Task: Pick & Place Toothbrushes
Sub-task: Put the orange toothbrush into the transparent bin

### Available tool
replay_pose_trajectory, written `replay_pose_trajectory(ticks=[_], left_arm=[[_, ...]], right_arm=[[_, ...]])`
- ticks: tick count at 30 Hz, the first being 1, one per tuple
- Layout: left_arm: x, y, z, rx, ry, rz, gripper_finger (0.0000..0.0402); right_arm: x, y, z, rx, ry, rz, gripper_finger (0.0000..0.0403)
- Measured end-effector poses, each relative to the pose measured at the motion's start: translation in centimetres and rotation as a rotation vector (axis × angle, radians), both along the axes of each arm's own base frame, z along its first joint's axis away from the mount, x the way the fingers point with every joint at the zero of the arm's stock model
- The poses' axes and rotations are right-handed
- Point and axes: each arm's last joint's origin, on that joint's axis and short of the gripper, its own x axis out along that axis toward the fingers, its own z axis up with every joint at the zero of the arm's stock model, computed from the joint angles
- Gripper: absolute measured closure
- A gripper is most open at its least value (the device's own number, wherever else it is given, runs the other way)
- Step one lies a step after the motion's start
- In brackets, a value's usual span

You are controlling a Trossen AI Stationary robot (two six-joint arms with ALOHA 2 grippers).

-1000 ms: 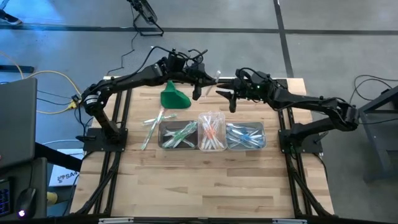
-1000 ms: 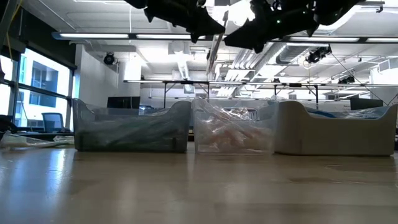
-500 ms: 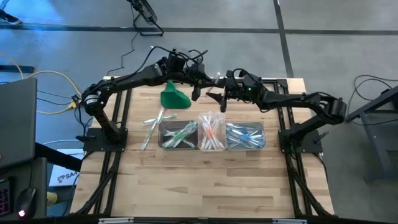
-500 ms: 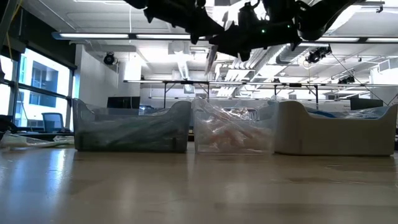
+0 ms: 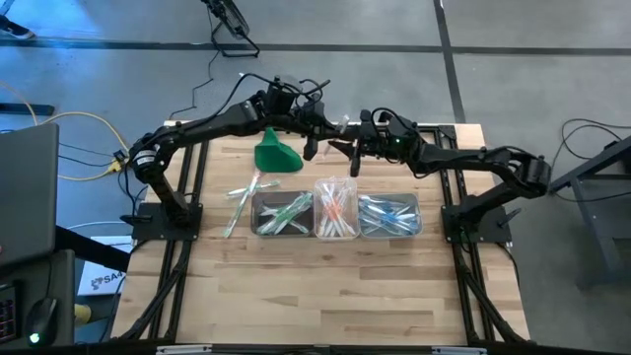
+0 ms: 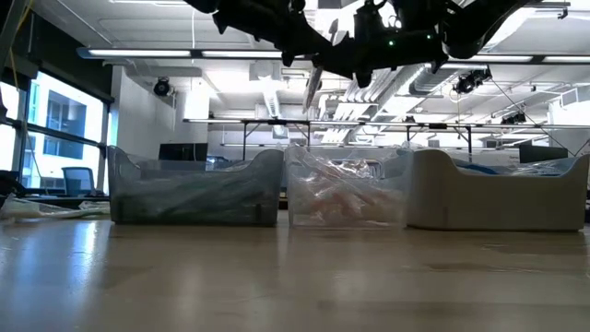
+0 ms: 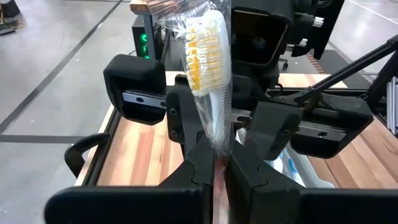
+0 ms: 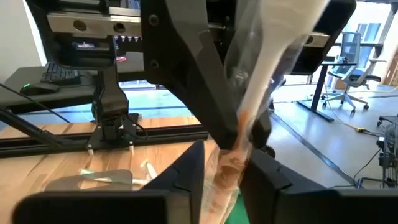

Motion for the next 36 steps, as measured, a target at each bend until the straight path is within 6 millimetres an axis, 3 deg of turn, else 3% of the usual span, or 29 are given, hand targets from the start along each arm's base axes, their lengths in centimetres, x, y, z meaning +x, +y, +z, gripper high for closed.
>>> replay_pose_trajectory(ticks=[7,17,30,36], left_arm=[[0.0,0.0,0.01,0.006,0.0,-0.002,0.0391],[-0.02,-0.01,0.04,0.004,-0.001,-0.001,0.0388],[-0.02,0.18,0.02,0.003,0.009,0.073,0.0264],[-0.03,0.21,0.01,0.005,0.009,0.077,0.0237]], right_arm=[[-0.01,-0.02,0.0,0.003,-0.001,0.0,0.0372],[-0.01,-0.02,0.0,0.002,0.0,0.0,0.0386],[0.0,0.0,-0.01,0.0,0.001,0.005,0.0389],[0.0,0.02,-0.01,0.0,0.001,0.008,0.0389]])
